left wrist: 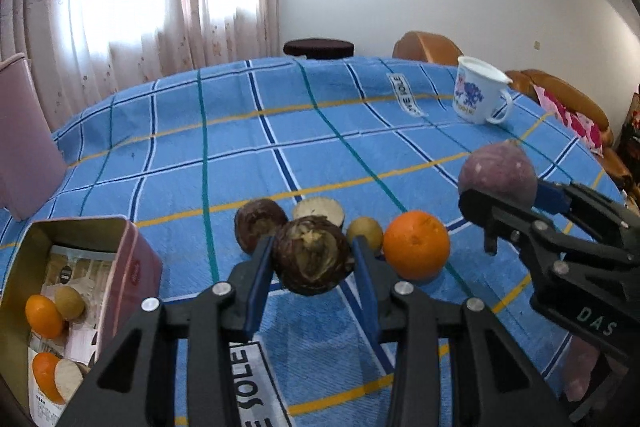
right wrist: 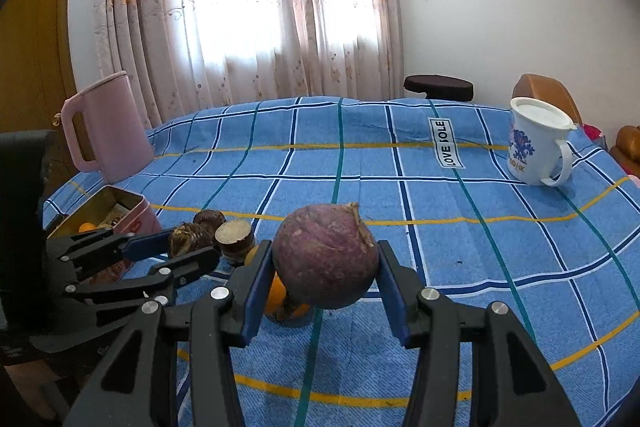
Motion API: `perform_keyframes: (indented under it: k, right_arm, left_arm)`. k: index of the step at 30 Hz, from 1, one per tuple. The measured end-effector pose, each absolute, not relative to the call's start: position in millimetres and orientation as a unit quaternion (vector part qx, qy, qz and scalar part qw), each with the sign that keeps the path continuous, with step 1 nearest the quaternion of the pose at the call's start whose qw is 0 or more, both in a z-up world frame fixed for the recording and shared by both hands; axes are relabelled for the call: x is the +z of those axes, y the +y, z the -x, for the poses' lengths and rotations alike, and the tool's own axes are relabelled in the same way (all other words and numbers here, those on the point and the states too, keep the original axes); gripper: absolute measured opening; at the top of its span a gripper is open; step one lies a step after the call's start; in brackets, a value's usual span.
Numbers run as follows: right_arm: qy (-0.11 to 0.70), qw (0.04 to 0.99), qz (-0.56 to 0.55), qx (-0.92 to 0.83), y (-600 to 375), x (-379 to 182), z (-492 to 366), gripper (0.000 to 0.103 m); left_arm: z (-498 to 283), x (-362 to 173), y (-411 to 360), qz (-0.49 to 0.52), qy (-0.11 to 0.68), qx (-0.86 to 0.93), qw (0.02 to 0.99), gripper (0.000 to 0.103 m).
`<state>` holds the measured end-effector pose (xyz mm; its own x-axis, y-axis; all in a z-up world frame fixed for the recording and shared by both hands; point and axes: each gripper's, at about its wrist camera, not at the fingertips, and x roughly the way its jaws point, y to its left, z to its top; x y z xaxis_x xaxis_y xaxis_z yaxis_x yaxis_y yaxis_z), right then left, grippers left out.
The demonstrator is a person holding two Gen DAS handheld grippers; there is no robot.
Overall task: Organize fruits
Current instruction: 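Grasp the brown hairy taro with the left tool while the right tool holds the purple root, then carry the taro into the tin and open the left tool while the right tool drops the purple root in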
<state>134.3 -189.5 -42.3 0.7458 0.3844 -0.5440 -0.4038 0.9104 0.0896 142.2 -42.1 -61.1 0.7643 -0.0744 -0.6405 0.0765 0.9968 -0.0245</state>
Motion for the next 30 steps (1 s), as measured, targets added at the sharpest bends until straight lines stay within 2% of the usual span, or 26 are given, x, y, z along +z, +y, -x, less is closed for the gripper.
perform_keyframes:
  k: [30]
  right_arm:
    - [0.214, 0.951, 0.024, 0.221, -193, -30, -110, 0.052]
  left_arm:
    - [-111, -42, -30, 0.021, 0.241, -0.011, 0.97, 0.041]
